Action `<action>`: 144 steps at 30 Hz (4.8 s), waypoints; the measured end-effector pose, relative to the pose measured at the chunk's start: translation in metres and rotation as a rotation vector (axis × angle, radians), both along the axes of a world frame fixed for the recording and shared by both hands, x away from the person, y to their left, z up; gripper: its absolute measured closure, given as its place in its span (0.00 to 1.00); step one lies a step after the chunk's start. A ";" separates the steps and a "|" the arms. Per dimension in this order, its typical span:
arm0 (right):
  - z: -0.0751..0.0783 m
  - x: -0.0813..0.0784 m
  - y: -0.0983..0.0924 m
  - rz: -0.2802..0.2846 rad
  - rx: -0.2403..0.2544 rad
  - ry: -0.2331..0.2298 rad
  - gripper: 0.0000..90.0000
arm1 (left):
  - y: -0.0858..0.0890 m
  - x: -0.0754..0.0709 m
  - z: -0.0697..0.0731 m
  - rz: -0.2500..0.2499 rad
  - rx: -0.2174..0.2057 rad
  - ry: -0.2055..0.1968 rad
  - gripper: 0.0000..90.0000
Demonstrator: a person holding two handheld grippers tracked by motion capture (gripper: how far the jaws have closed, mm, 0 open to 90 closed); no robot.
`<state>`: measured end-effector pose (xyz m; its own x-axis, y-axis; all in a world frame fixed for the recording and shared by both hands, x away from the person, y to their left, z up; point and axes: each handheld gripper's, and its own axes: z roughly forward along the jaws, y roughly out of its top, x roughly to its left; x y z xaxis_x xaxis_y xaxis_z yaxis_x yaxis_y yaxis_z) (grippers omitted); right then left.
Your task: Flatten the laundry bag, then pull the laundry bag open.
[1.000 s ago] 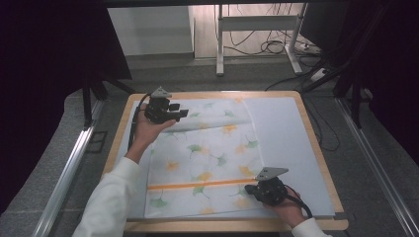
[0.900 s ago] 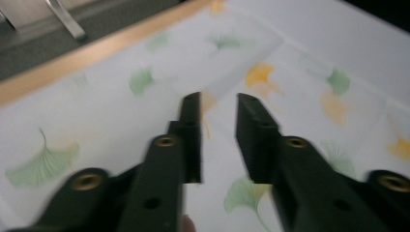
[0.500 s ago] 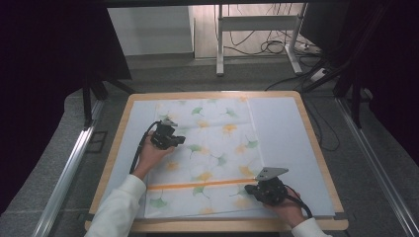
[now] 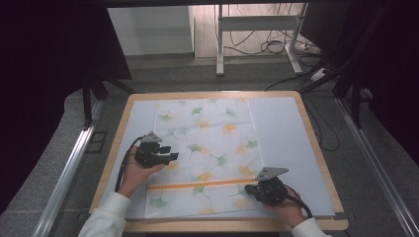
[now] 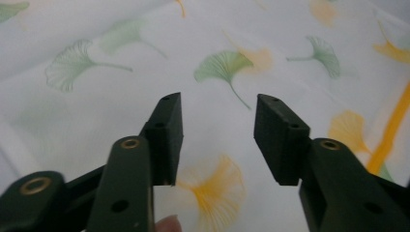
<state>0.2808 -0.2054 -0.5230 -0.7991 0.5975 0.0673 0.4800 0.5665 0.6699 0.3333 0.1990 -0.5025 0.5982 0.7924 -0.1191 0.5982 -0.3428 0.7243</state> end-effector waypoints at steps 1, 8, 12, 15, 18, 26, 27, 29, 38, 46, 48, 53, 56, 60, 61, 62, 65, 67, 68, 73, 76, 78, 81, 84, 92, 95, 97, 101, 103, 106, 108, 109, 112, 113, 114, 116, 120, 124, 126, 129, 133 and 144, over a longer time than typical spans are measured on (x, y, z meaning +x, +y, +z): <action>0.000 -0.001 0.000 0.005 -0.006 -0.004 0.95 | 0.003 -0.013 0.001 0.018 0.056 -0.015 0.50; 0.001 -0.002 0.000 0.008 -0.014 -0.009 0.95 | 0.026 -0.045 -0.002 0.128 0.060 0.042 0.36; 0.001 -0.002 0.001 0.010 -0.016 -0.009 0.95 | 0.027 -0.065 -0.007 0.162 0.084 0.069 0.30; 0.001 -0.002 0.001 0.011 -0.016 -0.009 0.94 | 0.026 -0.075 -0.012 0.167 0.097 0.086 0.28; 0.001 -0.002 0.001 0.013 -0.008 -0.004 0.85 | 0.025 -0.077 -0.015 0.165 0.095 0.100 0.28; 0.008 -0.001 -0.004 -0.034 0.004 -0.037 0.68 | 0.023 -0.074 -0.022 0.193 0.116 0.136 0.34; 0.008 -0.001 -0.004 -0.034 0.004 -0.037 0.68 | 0.023 -0.073 -0.023 0.190 0.120 0.144 0.34; 0.008 0.001 -0.007 -0.060 0.009 -0.035 0.67 | 0.022 -0.073 -0.025 0.183 0.134 0.155 0.38; 0.012 0.001 -0.012 -0.098 0.027 -0.058 0.66 | 0.016 -0.072 -0.026 0.140 0.129 0.179 0.63; 0.014 0.001 -0.014 -0.102 0.030 -0.060 0.66 | 0.012 -0.071 -0.023 0.094 0.118 0.179 0.92; 0.014 0.002 -0.014 -0.102 0.033 -0.062 0.66 | 0.013 -0.070 -0.023 0.091 0.108 0.184 0.93; 0.014 0.002 -0.015 -0.105 0.031 -0.062 0.66 | 0.020 -0.064 -0.021 0.104 0.100 0.176 0.94; 0.014 0.002 -0.015 -0.106 0.031 -0.062 0.66 | 0.029 -0.056 -0.019 0.117 0.088 0.174 0.94; 0.015 0.003 -0.017 -0.108 0.038 -0.060 0.66 | 0.037 -0.051 -0.020 0.133 0.078 0.179 0.94; 0.015 0.003 -0.018 -0.111 0.042 -0.061 0.66 | 0.040 -0.050 -0.020 0.140 0.076 0.176 0.94; 0.015 0.003 -0.018 -0.111 0.042 -0.061 0.66 | 0.040 -0.050 -0.020 0.140 0.076 0.176 0.94; 0.016 0.004 -0.021 -0.123 0.050 -0.057 0.66 | 0.043 -0.051 -0.020 0.143 0.076 0.174 0.93; 0.017 0.006 -0.023 -0.131 0.059 -0.052 0.66 | 0.042 -0.053 -0.020 0.148 0.074 0.159 0.92; 0.017 0.006 -0.023 -0.131 0.059 -0.052 0.66 | 0.042 -0.053 -0.020 0.148 0.074 0.159 0.88; 0.019 0.010 -0.026 -0.150 0.093 -0.051 0.65 | 0.047 -0.061 -0.015 0.148 0.032 0.087 0.61; 0.018 0.017 -0.027 -0.173 0.109 -0.041 0.64 | 0.052 -0.065 -0.010 0.174 0.004 0.040 0.43; 0.017 0.022 -0.030 -0.190 0.118 -0.029 0.65 | 0.055 -0.067 -0.008 0.201 0.023 -0.009 0.33; 0.018 0.020 -0.031 -0.193 0.123 -0.025 0.69 | 0.056 -0.068 -0.007 0.221 0.027 -0.028 0.27; 0.019 0.016 -0.031 -0.183 0.130 -0.020 0.75 | 0.058 -0.069 -0.007 0.223 0.028 -0.042 0.25; 0.021 0.005 -0.034 -0.124 0.127 -0.024 0.98 | 0.054 -0.068 -0.002 0.211 0.013 -0.062 0.23; 0.021 -0.001 -0.034 -0.110 0.129 -0.012 0.99 | 0.053 -0.071 0.000 0.210 -0.002 -0.072 0.25; 0.021 -0.001 -0.033 -0.098 0.125 -0.013 0.99 | 0.051 -0.072 0.002 0.202 -0.001 -0.078 0.25; 0.019 -0.004 -0.026 -0.079 0.105 -0.008 0.99 | 0.044 -0.072 0.005 0.183 -0.009 -0.085 0.26; 0.018 -0.005 -0.025 -0.075 0.099 -0.005 0.99 | 0.038 -0.072 0.007 0.164 -0.007 -0.094 0.27; 0.017 -0.006 -0.025 -0.074 0.095 -0.001 0.99 | 0.025 -0.073 0.011 0.120 0.006 -0.103 0.27; 0.017 -0.008 -0.025 -0.074 0.093 -0.001 0.99 | 0.017 -0.073 0.013 0.095 0.009 -0.105 0.27; 0.018 -0.009 -0.025 -0.077 0.094 -0.001 0.99 | 0.012 -0.072 0.013 0.081 0.015 -0.108 0.27; 0.015 -0.011 -0.024 -0.070 0.077 -0.003 0.99 | -0.001 -0.070 0.016 0.041 0.029 -0.113 0.28; 0.015 -0.011 -0.024 -0.070 0.077 -0.003 0.99 | -0.005 -0.070 0.017 0.032 0.029 -0.115 0.28; 0.014 -0.011 -0.024 -0.066 0.071 -0.001 0.99 | -0.009 -0.068 0.017 0.021 0.026 -0.115 0.28; 0.013 -0.011 -0.023 -0.059 0.067 0.003 0.99 | -0.017 -0.066 0.018 0.002 0.024 -0.109 0.28; 0.011 -0.013 -0.021 -0.043 0.059 0.003 0.99 | -0.036 -0.062 0.021 -0.040 0.027 -0.111 0.28; 0.012 -0.017 -0.017 -0.020 0.050 -0.015 0.99 | -0.057 -0.058 0.021 -0.099 0.025 -0.095 0.29; 0.013 -0.018 -0.017 -0.012 0.052 -0.017 0.99 | -0.060 -0.058 0.020 -0.107 0.028 -0.092 0.29; 0.012 -0.018 -0.018 -0.004 0.053 -0.016 0.99 | -0.070 -0.055 0.017 -0.120 0.040 -0.078 0.29; 0.012 -0.019 -0.021 -0.008 0.057 -0.012 0.99 | -0.082 -0.049 0.017 -0.126 0.027 -0.073 0.29; 0.009 -0.017 -0.021 -0.020 0.050 0.003 0.99 | -0.119 -0.039 0.012 -0.197 0.048 -0.067 0.30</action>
